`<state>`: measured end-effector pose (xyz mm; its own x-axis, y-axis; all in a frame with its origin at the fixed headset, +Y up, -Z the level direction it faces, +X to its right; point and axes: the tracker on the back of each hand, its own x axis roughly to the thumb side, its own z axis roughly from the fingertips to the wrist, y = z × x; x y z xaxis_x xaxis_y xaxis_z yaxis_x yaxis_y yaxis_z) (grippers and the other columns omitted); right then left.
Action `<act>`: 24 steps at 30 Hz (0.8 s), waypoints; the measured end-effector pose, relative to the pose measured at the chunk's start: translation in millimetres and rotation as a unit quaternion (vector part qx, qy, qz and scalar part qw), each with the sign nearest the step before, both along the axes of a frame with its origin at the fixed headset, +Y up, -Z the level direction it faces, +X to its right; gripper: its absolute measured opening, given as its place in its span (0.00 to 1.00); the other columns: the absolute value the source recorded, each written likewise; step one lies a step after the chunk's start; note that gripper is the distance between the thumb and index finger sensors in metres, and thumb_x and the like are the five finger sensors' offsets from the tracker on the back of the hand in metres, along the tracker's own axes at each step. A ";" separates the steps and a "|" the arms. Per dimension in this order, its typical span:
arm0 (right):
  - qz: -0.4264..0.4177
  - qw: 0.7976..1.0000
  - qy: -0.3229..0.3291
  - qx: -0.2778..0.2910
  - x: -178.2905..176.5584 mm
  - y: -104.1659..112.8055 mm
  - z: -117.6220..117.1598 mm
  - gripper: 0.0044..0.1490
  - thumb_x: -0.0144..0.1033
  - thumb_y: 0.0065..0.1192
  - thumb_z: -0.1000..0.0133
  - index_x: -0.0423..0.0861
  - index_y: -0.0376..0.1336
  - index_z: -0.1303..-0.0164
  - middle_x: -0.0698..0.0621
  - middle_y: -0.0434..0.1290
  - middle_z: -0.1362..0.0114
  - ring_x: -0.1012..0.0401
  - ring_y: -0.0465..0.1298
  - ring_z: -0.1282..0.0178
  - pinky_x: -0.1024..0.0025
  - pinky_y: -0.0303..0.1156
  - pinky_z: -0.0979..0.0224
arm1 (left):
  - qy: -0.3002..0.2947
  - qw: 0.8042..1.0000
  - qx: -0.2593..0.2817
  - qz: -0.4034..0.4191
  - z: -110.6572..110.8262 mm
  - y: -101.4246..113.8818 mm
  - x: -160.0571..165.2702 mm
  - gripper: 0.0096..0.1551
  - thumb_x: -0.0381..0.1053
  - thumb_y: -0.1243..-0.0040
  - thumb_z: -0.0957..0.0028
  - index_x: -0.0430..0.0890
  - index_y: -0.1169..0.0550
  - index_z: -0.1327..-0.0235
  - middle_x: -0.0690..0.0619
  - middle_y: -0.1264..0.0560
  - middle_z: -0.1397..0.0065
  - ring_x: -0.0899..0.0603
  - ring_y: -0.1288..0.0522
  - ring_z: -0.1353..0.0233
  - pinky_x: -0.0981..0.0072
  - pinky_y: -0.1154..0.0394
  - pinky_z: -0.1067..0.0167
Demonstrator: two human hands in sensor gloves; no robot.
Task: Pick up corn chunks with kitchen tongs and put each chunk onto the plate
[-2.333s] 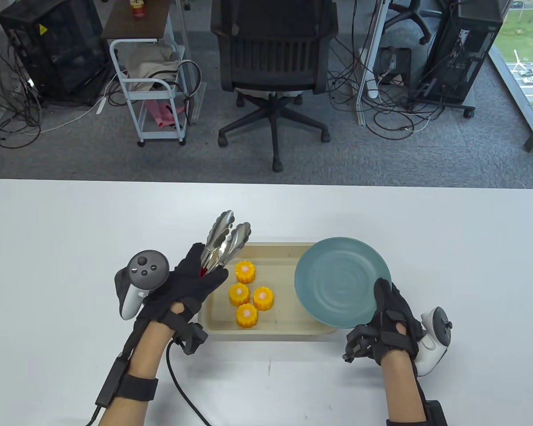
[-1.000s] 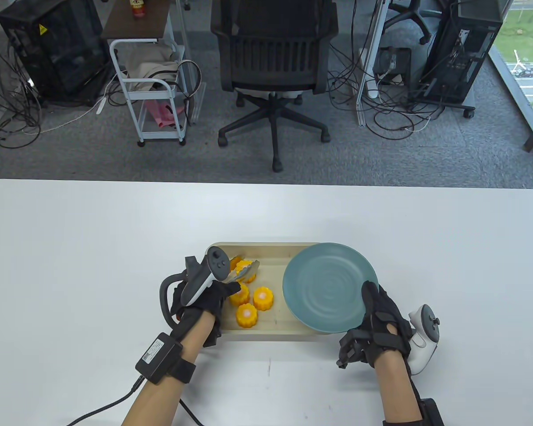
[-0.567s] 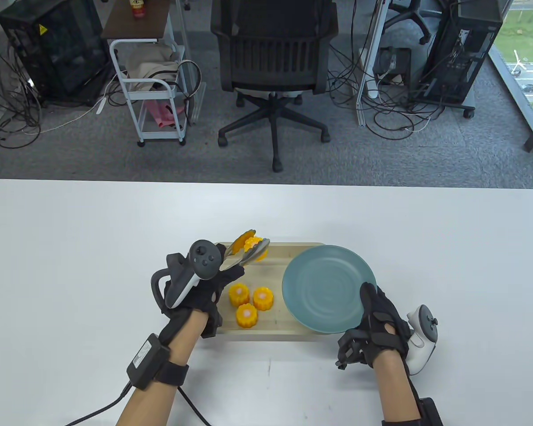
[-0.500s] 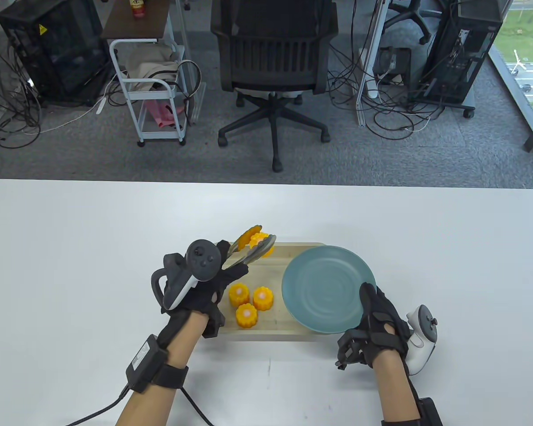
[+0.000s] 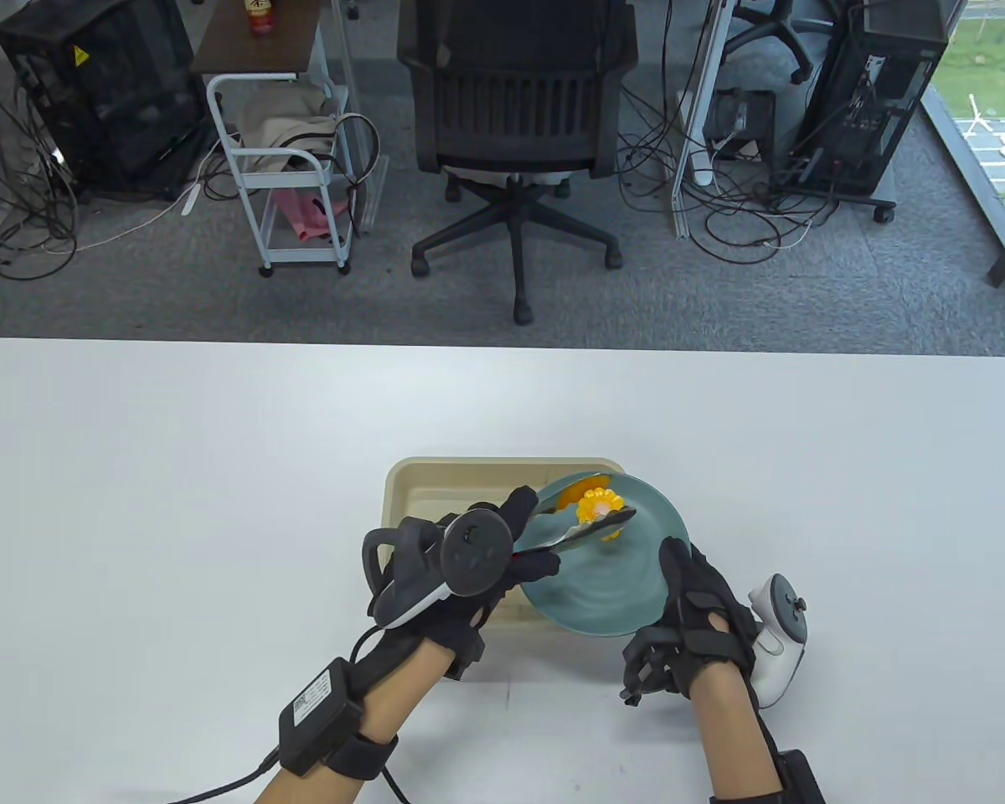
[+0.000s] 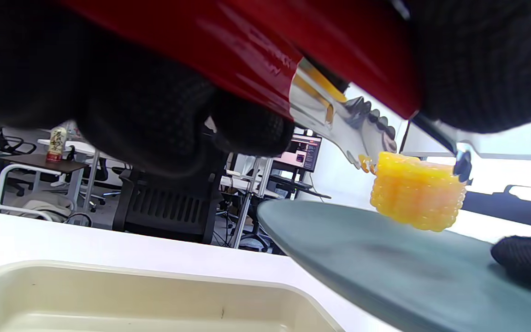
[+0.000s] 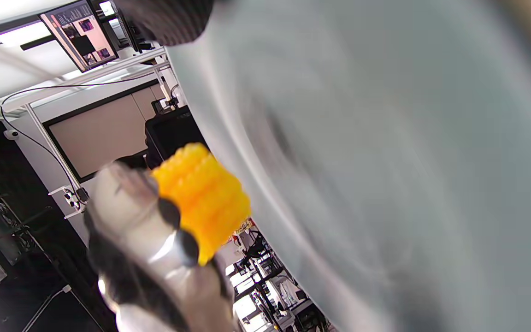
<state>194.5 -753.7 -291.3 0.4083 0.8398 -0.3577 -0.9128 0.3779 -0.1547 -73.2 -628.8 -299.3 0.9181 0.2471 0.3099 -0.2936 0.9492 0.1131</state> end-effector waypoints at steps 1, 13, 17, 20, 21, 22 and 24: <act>0.001 1.000 0.000 -0.001 -0.4 -0.3 0.0 0.34 0.44 0.50 0.41 0.44 0.54 0.25 0.39 0.73 0.29 0.45 0.83 0.38 0.58 0.87 0.44 | -0.004 1.000 0.006 -0.004 0.4 -1.8 3.3 0.44 0.75 0.36 0.63 0.62 0.22 0.29 0.48 0.13 0.43 0.38 0.12 0.65 0.45 0.15 0.67; -0.010 1.000 0.004 -0.012 -0.7 -3.7 0.0 0.34 0.44 0.51 0.42 0.44 0.55 0.26 0.39 0.75 0.30 0.45 0.84 0.40 0.58 0.87 0.45 | -0.018 1.000 0.003 -0.016 3.2 -11.1 13.7 0.49 0.77 0.39 0.63 0.61 0.28 0.24 0.48 0.18 0.37 0.37 0.14 0.58 0.44 0.18 0.61; -0.002 1.000 -0.001 -0.015 0.5 -4.2 0.3 0.34 0.44 0.51 0.42 0.44 0.55 0.26 0.38 0.75 0.30 0.45 0.84 0.40 0.58 0.87 0.45 | -0.006 1.000 -0.004 0.029 2.1 -3.0 1.8 0.52 0.77 0.38 0.63 0.59 0.30 0.22 0.45 0.19 0.36 0.35 0.15 0.57 0.42 0.19 0.60; -0.007 1.000 -0.004 -0.014 2.0 -3.4 0.3 0.34 0.44 0.51 0.42 0.44 0.55 0.26 0.38 0.75 0.30 0.45 0.84 0.40 0.57 0.87 0.45 | 0.006 0.998 -0.010 0.058 -1.1 1.5 -12.6 0.53 0.77 0.38 0.63 0.58 0.31 0.21 0.45 0.20 0.35 0.35 0.16 0.56 0.42 0.19 0.59; -0.009 1.000 -0.005 -0.013 2.6 -3.1 0.3 0.34 0.44 0.51 0.42 0.44 0.55 0.26 0.38 0.75 0.30 0.44 0.84 0.40 0.57 0.87 0.45 | 0.012 0.997 -0.016 0.071 -2.5 2.5 -18.6 0.53 0.77 0.38 0.63 0.57 0.31 0.21 0.44 0.20 0.35 0.34 0.16 0.56 0.41 0.19 0.59; -0.011 1.000 -0.006 -0.013 3.2 -2.9 0.3 0.34 0.44 0.51 0.42 0.44 0.55 0.26 0.38 0.75 0.30 0.45 0.84 0.40 0.57 0.87 0.45 | 0.021 0.996 -0.021 0.081 -3.9 3.5 -25.5 0.54 0.77 0.38 0.63 0.57 0.31 0.21 0.44 0.21 0.34 0.34 0.16 0.56 0.41 0.19 0.59; -0.014 1.000 -0.008 -0.012 4.2 -2.2 0.4 0.34 0.44 0.51 0.42 0.44 0.55 0.26 0.38 0.75 0.30 0.44 0.84 0.40 0.57 0.87 0.45 | 0.035 0.995 -0.028 0.090 -5.2 4.7 -35.9 0.54 0.77 0.39 0.63 0.56 0.32 0.20 0.43 0.21 0.34 0.34 0.16 0.55 0.40 0.20 0.59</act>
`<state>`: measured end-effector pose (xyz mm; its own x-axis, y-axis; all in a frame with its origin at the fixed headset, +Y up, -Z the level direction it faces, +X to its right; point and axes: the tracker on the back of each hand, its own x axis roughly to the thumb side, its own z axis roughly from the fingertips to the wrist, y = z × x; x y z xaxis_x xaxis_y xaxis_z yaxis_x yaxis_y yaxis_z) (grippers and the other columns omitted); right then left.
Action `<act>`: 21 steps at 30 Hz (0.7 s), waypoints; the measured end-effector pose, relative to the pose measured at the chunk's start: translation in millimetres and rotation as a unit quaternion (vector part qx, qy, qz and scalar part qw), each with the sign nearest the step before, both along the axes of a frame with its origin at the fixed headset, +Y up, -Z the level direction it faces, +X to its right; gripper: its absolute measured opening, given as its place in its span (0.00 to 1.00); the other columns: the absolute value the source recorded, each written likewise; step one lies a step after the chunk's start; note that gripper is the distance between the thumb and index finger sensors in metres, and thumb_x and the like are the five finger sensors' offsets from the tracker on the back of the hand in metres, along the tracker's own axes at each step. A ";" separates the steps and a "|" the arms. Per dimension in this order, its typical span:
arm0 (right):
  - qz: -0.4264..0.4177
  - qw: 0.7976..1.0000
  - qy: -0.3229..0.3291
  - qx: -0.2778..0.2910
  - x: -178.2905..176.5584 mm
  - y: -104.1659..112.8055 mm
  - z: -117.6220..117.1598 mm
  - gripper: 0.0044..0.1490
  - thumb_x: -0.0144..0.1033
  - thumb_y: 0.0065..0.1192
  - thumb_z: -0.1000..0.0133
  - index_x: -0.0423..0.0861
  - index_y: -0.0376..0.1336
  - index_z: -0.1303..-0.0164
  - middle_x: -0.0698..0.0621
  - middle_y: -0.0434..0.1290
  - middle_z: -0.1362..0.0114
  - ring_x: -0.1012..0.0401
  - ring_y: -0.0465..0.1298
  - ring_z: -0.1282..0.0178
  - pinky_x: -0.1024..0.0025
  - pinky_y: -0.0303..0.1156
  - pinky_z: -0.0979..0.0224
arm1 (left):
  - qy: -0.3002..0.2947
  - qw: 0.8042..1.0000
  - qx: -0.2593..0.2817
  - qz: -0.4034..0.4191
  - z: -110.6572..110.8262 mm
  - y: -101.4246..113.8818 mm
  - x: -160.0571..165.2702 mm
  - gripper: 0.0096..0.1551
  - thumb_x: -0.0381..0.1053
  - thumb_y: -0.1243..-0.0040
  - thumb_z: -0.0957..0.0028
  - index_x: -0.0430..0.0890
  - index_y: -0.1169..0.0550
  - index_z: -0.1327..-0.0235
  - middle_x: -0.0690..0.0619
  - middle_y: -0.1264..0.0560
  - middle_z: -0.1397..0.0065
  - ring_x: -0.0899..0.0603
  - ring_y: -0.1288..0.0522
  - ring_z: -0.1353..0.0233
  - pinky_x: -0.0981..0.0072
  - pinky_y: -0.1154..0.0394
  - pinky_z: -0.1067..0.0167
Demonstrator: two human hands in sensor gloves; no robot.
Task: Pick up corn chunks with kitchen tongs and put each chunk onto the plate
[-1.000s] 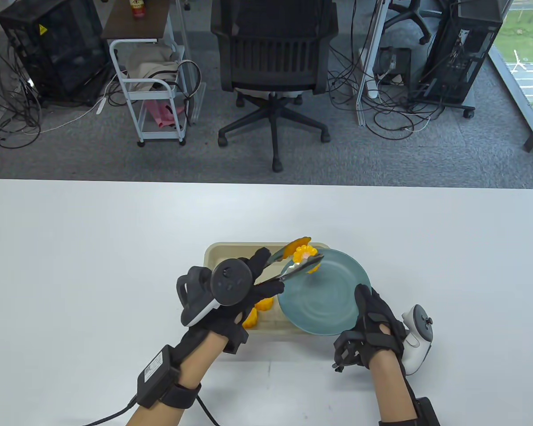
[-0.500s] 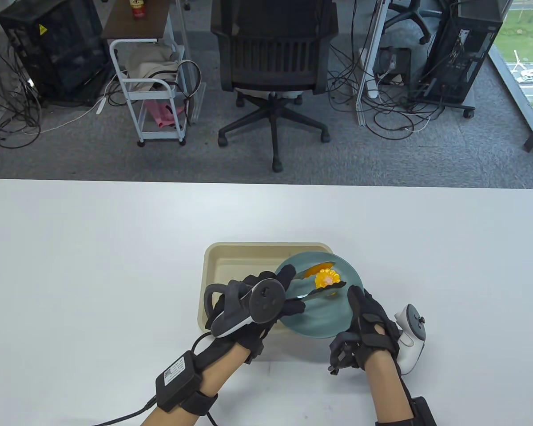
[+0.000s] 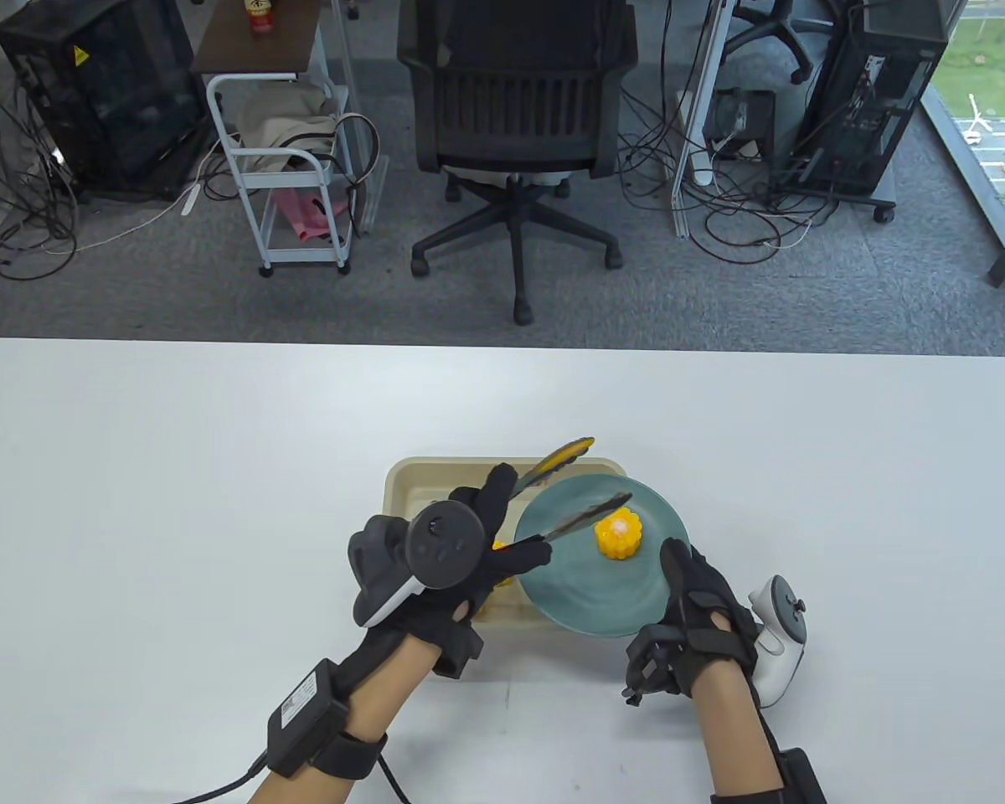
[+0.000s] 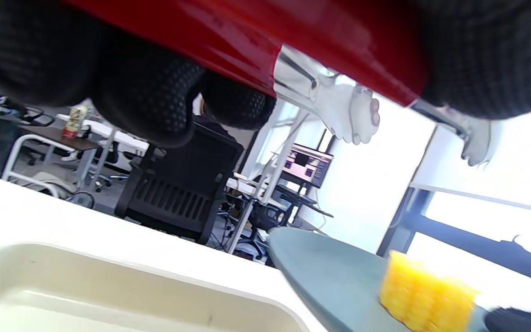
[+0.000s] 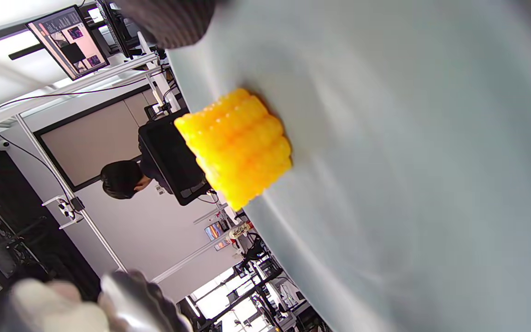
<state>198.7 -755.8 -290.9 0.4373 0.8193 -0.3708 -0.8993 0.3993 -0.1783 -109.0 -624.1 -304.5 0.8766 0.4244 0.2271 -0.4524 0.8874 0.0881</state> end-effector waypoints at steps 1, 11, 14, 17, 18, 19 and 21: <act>-0.001 1.000 -0.002 0.001 0.7 0.5 0.0 0.34 0.44 0.51 0.42 0.44 0.55 0.26 0.38 0.75 0.30 0.44 0.84 0.40 0.57 0.87 0.45 | 0.010 1.000 -0.005 0.006 -0.4 0.3 -6.4 0.54 0.77 0.39 0.63 0.55 0.32 0.20 0.43 0.21 0.34 0.34 0.16 0.55 0.40 0.20 0.59; -0.008 1.000 -0.004 0.004 2.3 1.1 -0.8 0.34 0.44 0.51 0.41 0.44 0.55 0.26 0.38 0.74 0.30 0.44 0.84 0.39 0.57 0.87 0.45 | 0.085 0.994 -0.071 0.022 5.6 -19.2 -62.7 0.57 0.78 0.41 0.61 0.51 0.34 0.19 0.39 0.22 0.34 0.33 0.16 0.56 0.40 0.19 0.60; -0.009 1.000 -0.004 0.004 2.7 0.5 -1.0 0.34 0.44 0.51 0.41 0.44 0.55 0.26 0.38 0.74 0.30 0.44 0.84 0.39 0.57 0.87 0.45 | 0.101 0.991 -0.088 0.020 9.0 -28.8 -75.3 0.57 0.78 0.41 0.61 0.51 0.35 0.19 0.39 0.23 0.34 0.33 0.16 0.56 0.39 0.20 0.60; -0.010 1.000 -0.004 0.002 2.6 -0.5 -1.0 0.34 0.44 0.51 0.41 0.44 0.55 0.26 0.38 0.74 0.30 0.44 0.84 0.39 0.57 0.87 0.45 | 0.108 0.989 -0.102 0.026 10.3 -41.9 -83.8 0.57 0.78 0.41 0.60 0.51 0.35 0.19 0.39 0.23 0.34 0.33 0.16 0.57 0.40 0.19 0.61; -0.009 1.000 -0.003 0.001 2.5 -0.8 -0.8 0.34 0.44 0.51 0.41 0.44 0.55 0.26 0.38 0.74 0.30 0.44 0.84 0.39 0.57 0.87 0.45 | 0.109 0.988 -0.108 0.027 10.0 -47.4 -85.7 0.57 0.78 0.41 0.60 0.51 0.35 0.19 0.39 0.23 0.34 0.33 0.16 0.57 0.40 0.19 0.61; -0.009 1.000 -0.002 0.000 2.5 -0.9 -0.6 0.34 0.44 0.51 0.41 0.44 0.54 0.26 0.38 0.74 0.30 0.44 0.83 0.39 0.57 0.87 0.45 | 0.110 0.987 -0.110 0.026 9.7 -51.2 -86.7 0.57 0.78 0.41 0.60 0.51 0.35 0.19 0.39 0.22 0.34 0.33 0.16 0.57 0.40 0.19 0.61; -0.008 1.000 0.000 0.000 2.7 -0.9 -0.5 0.34 0.44 0.51 0.41 0.44 0.54 0.26 0.38 0.74 0.30 0.44 0.83 0.39 0.57 0.87 0.44 | 0.112 0.985 -0.129 0.011 8.1 -60.7 -88.6 0.57 0.78 0.41 0.61 0.51 0.35 0.19 0.39 0.22 0.34 0.33 0.16 0.57 0.40 0.19 0.61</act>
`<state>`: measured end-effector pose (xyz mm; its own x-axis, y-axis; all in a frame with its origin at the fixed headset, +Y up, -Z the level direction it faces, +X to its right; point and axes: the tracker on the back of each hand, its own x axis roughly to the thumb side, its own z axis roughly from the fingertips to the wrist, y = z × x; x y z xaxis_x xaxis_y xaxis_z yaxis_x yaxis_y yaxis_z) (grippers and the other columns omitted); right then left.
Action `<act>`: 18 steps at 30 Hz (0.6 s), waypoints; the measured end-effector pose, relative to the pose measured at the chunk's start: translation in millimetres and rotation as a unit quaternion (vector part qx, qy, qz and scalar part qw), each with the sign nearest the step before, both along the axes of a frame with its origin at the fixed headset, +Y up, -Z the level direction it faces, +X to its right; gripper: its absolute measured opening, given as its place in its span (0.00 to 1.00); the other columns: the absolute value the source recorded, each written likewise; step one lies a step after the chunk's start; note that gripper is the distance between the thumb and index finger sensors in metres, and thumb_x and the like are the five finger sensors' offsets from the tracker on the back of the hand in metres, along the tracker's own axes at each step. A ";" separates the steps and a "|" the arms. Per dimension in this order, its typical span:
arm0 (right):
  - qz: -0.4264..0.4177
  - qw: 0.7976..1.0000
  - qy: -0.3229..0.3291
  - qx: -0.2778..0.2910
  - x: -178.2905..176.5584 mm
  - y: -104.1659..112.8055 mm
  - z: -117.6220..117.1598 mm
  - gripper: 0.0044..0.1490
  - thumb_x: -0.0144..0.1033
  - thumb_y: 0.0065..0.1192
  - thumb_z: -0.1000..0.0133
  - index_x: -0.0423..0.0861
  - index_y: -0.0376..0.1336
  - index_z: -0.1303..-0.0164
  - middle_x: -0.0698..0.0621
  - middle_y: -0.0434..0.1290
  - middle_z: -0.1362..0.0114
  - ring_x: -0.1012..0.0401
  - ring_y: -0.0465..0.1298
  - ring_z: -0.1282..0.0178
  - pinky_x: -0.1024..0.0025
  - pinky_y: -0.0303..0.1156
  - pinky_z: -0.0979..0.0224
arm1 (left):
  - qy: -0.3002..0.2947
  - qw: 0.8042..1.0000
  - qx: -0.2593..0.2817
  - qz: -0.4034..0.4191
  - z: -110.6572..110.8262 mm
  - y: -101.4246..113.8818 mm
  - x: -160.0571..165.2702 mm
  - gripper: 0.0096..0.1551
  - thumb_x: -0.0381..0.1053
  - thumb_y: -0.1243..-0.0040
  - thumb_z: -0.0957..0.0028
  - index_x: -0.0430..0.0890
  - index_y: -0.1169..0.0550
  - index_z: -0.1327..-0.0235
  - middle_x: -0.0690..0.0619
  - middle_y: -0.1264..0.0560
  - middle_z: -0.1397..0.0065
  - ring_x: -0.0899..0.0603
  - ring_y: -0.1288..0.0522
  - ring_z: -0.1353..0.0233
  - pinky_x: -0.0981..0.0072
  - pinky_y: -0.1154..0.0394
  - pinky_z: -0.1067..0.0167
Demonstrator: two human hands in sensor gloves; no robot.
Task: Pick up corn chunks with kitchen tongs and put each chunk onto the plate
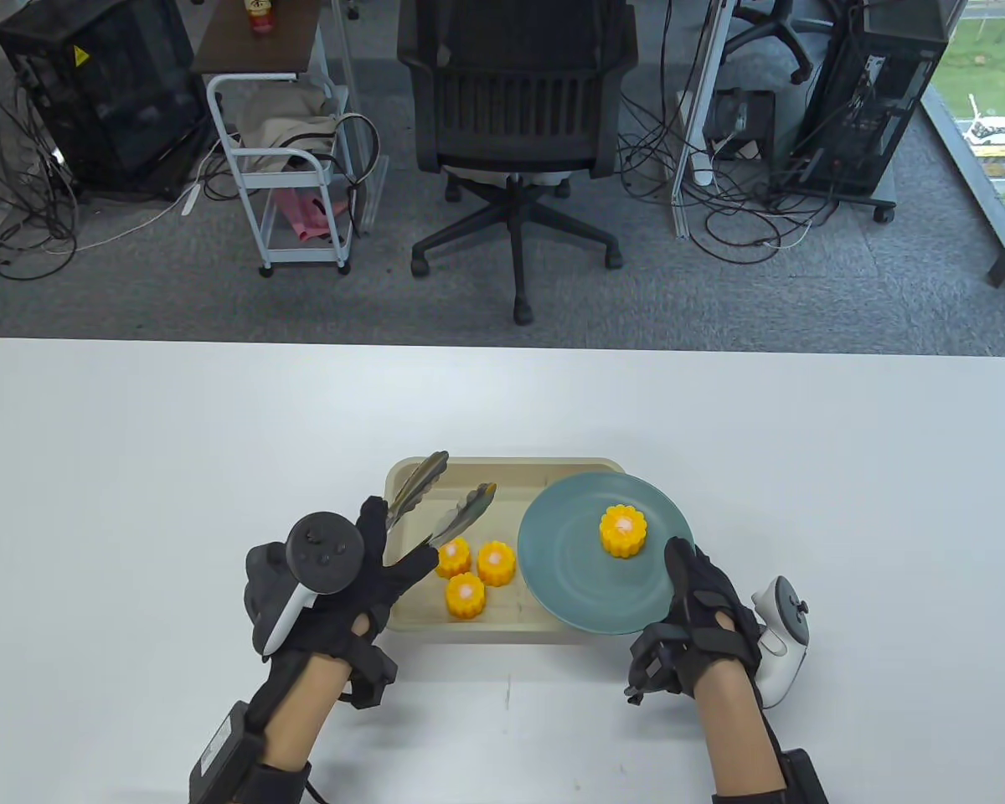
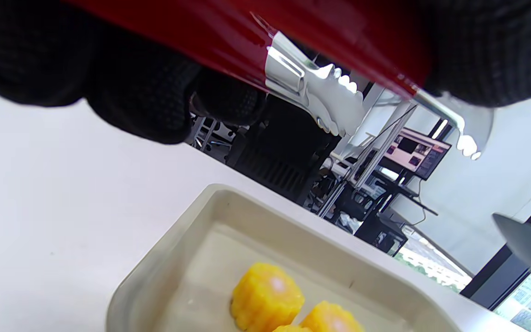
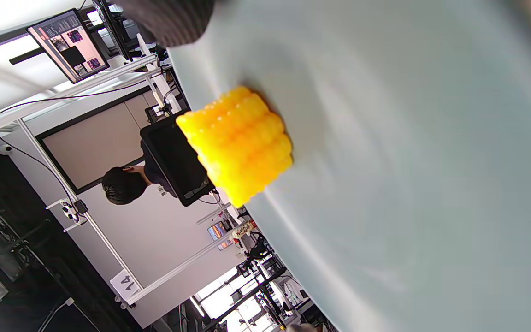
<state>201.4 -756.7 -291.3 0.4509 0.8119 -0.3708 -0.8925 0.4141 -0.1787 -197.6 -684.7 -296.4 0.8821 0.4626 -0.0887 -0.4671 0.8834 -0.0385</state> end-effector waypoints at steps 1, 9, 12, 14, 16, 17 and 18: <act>0.000 1.000 0.000 0.000 0.1 -0.1 -0.1 0.34 0.44 0.51 0.41 0.44 0.54 0.26 0.38 0.74 0.30 0.44 0.83 0.39 0.57 0.87 0.44 | 0.000 1.000 -0.007 -0.004 -0.2 -2.7 -1.0 0.57 0.78 0.41 0.61 0.51 0.35 0.20 0.39 0.22 0.34 0.33 0.16 0.57 0.40 0.19 0.61; -0.001 1.000 0.002 0.001 0.6 -1.7 -0.7 0.34 0.44 0.50 0.41 0.44 0.54 0.26 0.38 0.74 0.30 0.44 0.83 0.39 0.57 0.87 0.44 | 0.013 0.998 -0.047 -0.026 -4.0 -24.1 -4.1 0.57 0.78 0.42 0.61 0.50 0.35 0.19 0.39 0.23 0.34 0.33 0.16 0.56 0.40 0.19 0.61; -0.001 1.000 0.006 0.002 0.3 -1.8 -0.7 0.34 0.44 0.50 0.41 0.44 0.54 0.26 0.38 0.74 0.30 0.44 0.83 0.39 0.57 0.87 0.44 | 0.013 0.997 -0.065 -0.044 -5.8 -32.0 -0.9 0.57 0.78 0.42 0.60 0.51 0.35 0.19 0.39 0.23 0.34 0.33 0.16 0.56 0.40 0.19 0.61; 0.000 1.000 0.008 0.003 0.2 -2.2 -0.9 0.34 0.44 0.50 0.41 0.43 0.54 0.26 0.38 0.74 0.30 0.44 0.83 0.39 0.57 0.87 0.44 | 0.014 0.995 -0.076 -0.063 -7.5 -36.0 2.5 0.57 0.78 0.42 0.61 0.51 0.35 0.19 0.39 0.23 0.34 0.33 0.16 0.56 0.40 0.19 0.60; 0.000 1.000 0.010 0.003 0.1 -2.7 -1.1 0.34 0.44 0.50 0.41 0.43 0.54 0.26 0.38 0.74 0.30 0.44 0.83 0.39 0.57 0.86 0.44 | 0.013 0.994 -0.081 -0.075 -9.6 -40.3 6.6 0.56 0.78 0.41 0.61 0.51 0.35 0.20 0.39 0.23 0.34 0.33 0.16 0.56 0.40 0.19 0.60; 0.000 1.000 0.010 0.003 -0.1 -2.8 -1.1 0.34 0.44 0.50 0.41 0.43 0.54 0.26 0.38 0.74 0.29 0.44 0.83 0.39 0.57 0.86 0.44 | 0.012 0.993 -0.086 -0.084 -10.7 -42.8 9.2 0.56 0.78 0.42 0.61 0.51 0.34 0.20 0.39 0.23 0.34 0.33 0.16 0.56 0.40 0.19 0.61; 0.001 1.000 0.011 0.003 -0.1 -3.0 -1.2 0.34 0.44 0.50 0.41 0.43 0.54 0.26 0.38 0.74 0.29 0.44 0.83 0.39 0.57 0.86 0.44 | 0.012 0.992 -0.088 -0.092 -11.6 -44.2 10.8 0.56 0.78 0.42 0.61 0.52 0.34 0.20 0.39 0.22 0.35 0.34 0.16 0.57 0.40 0.19 0.61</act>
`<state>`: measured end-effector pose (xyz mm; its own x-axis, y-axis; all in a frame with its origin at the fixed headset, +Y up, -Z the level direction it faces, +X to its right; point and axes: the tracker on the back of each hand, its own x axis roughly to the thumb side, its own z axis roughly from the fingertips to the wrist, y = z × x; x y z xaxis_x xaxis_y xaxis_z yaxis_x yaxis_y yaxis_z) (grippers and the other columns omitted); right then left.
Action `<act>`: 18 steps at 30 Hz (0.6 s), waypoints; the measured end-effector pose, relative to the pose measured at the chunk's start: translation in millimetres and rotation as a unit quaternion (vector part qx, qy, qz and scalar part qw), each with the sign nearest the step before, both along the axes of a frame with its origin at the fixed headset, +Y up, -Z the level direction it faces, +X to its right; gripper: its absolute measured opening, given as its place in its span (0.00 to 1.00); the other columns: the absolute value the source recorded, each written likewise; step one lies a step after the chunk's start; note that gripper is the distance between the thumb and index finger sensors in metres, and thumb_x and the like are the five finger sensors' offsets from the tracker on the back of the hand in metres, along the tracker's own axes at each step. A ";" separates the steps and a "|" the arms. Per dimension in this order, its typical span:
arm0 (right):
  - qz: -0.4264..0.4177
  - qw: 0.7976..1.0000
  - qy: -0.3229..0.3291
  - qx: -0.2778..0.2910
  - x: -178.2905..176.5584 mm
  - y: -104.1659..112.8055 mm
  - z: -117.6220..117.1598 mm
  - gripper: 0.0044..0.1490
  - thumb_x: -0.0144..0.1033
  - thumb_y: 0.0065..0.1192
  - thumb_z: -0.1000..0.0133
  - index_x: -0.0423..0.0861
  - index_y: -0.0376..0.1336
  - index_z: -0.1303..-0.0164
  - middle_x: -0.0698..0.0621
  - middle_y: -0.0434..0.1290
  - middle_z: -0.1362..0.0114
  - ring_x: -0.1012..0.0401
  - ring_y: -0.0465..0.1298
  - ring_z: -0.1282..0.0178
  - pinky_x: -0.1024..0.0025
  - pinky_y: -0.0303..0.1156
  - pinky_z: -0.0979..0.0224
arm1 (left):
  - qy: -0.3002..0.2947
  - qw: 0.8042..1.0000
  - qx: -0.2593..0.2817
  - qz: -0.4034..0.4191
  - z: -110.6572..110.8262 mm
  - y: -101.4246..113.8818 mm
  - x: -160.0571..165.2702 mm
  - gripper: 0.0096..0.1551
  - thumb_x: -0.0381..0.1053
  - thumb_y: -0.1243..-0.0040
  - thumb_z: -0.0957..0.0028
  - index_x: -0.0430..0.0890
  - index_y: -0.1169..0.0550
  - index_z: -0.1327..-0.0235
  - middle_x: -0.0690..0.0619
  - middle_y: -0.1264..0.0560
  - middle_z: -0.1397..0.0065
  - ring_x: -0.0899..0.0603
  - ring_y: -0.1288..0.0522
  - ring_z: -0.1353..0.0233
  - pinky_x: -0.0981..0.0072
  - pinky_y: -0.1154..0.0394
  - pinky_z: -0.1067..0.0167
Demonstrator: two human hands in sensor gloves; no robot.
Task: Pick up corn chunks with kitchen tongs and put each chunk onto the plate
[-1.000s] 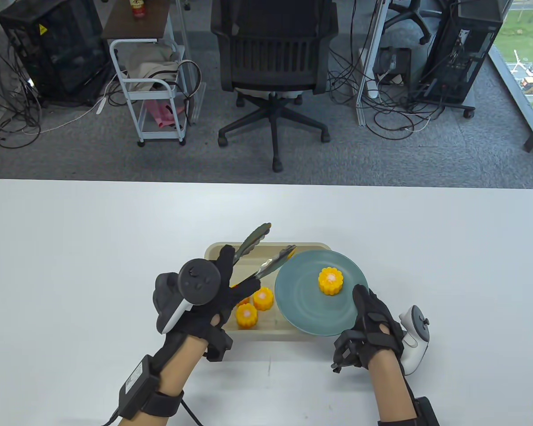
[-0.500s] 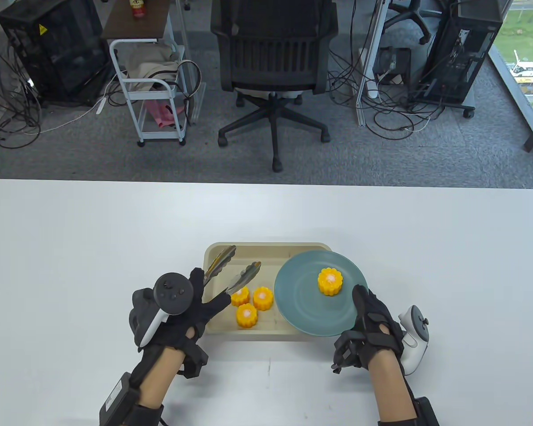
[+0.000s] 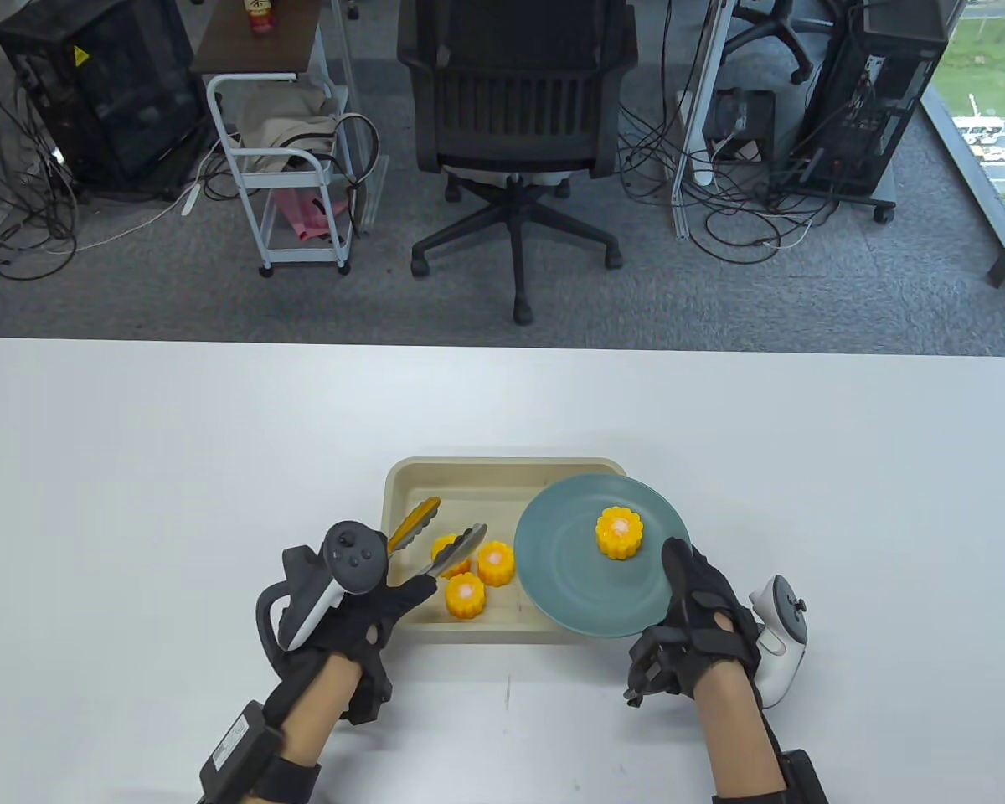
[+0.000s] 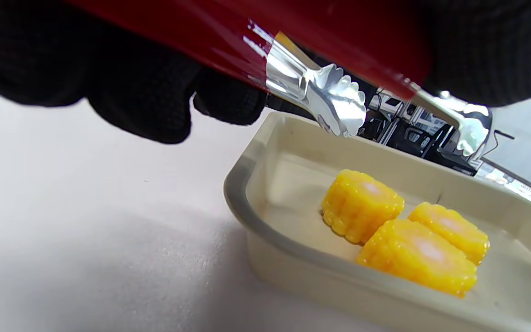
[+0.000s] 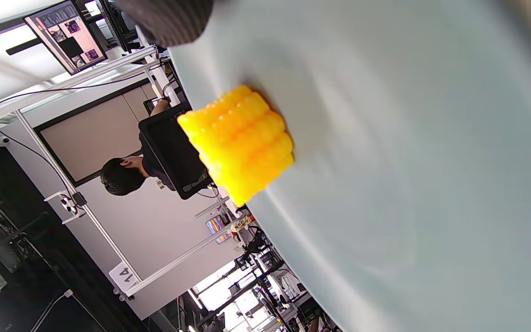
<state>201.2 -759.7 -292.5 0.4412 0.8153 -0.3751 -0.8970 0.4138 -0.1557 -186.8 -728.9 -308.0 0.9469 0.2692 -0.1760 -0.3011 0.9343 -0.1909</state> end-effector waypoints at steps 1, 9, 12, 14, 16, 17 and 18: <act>0.001 1.000 0.001 0.000 -0.1 -0.2 -0.1 0.34 0.44 0.50 0.41 0.43 0.54 0.26 0.38 0.74 0.29 0.44 0.83 0.39 0.57 0.86 0.44 | 0.000 1.000 -0.002 -0.014 -1.3 -1.7 2.3 0.55 0.78 0.42 0.61 0.52 0.34 0.20 0.40 0.22 0.35 0.34 0.16 0.57 0.41 0.19 0.61; 0.005 1.000 0.005 -0.001 -0.3 -1.4 -0.5 0.34 0.44 0.50 0.41 0.43 0.54 0.26 0.38 0.74 0.30 0.44 0.83 0.39 0.57 0.86 0.44 | 0.005 0.999 -0.012 -0.052 -6.7 -8.8 10.2 0.52 0.78 0.42 0.60 0.55 0.31 0.21 0.42 0.20 0.37 0.35 0.15 0.59 0.43 0.18 0.62; 0.007 1.000 0.006 -0.001 -0.4 -1.7 -0.7 0.35 0.44 0.50 0.41 0.43 0.54 0.25 0.38 0.74 0.29 0.44 0.83 0.39 0.57 0.86 0.44 | 0.006 0.998 -0.017 -0.054 -7.9 -11.0 10.1 0.51 0.77 0.42 0.60 0.55 0.31 0.22 0.42 0.19 0.37 0.36 0.14 0.59 0.43 0.18 0.63; 0.008 1.000 0.008 -0.001 -0.5 -1.9 -0.5 0.35 0.44 0.50 0.41 0.43 0.54 0.25 0.37 0.73 0.29 0.44 0.83 0.39 0.56 0.86 0.44 | 0.005 0.998 -0.021 -0.056 -8.5 -11.7 10.0 0.50 0.77 0.42 0.60 0.56 0.30 0.22 0.43 0.19 0.38 0.36 0.14 0.60 0.43 0.17 0.63; 0.009 1.000 0.009 -0.001 -0.7 -2.4 -0.7 0.35 0.44 0.50 0.41 0.43 0.54 0.25 0.38 0.74 0.29 0.44 0.83 0.39 0.56 0.86 0.44 | 0.004 0.998 -0.026 -0.057 -8.5 -11.6 10.2 0.49 0.77 0.42 0.59 0.57 0.29 0.23 0.43 0.18 0.39 0.36 0.14 0.60 0.43 0.17 0.64; 0.009 1.000 0.009 -0.001 -0.8 -2.5 -0.7 0.35 0.44 0.50 0.41 0.43 0.54 0.25 0.38 0.74 0.29 0.44 0.83 0.39 0.56 0.86 0.44 | 0.005 0.998 -0.024 -0.059 -8.5 -11.2 10.2 0.49 0.76 0.42 0.59 0.57 0.29 0.23 0.44 0.18 0.39 0.37 0.14 0.61 0.44 0.17 0.64; 0.009 1.000 0.010 -0.001 -0.9 -2.6 -0.9 0.35 0.45 0.50 0.41 0.43 0.54 0.25 0.37 0.73 0.29 0.43 0.83 0.39 0.56 0.86 0.44 | 0.006 0.998 -0.020 -0.061 -8.5 -10.2 10.1 0.48 0.76 0.41 0.59 0.57 0.29 0.24 0.44 0.17 0.40 0.37 0.13 0.61 0.44 0.17 0.65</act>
<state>200.4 -762.3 -293.4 0.4186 0.8222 -0.3856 -0.9073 0.3966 -0.1394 -176.7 -739.1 -316.5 0.9700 0.1449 -0.1953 -0.1882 0.9559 -0.2253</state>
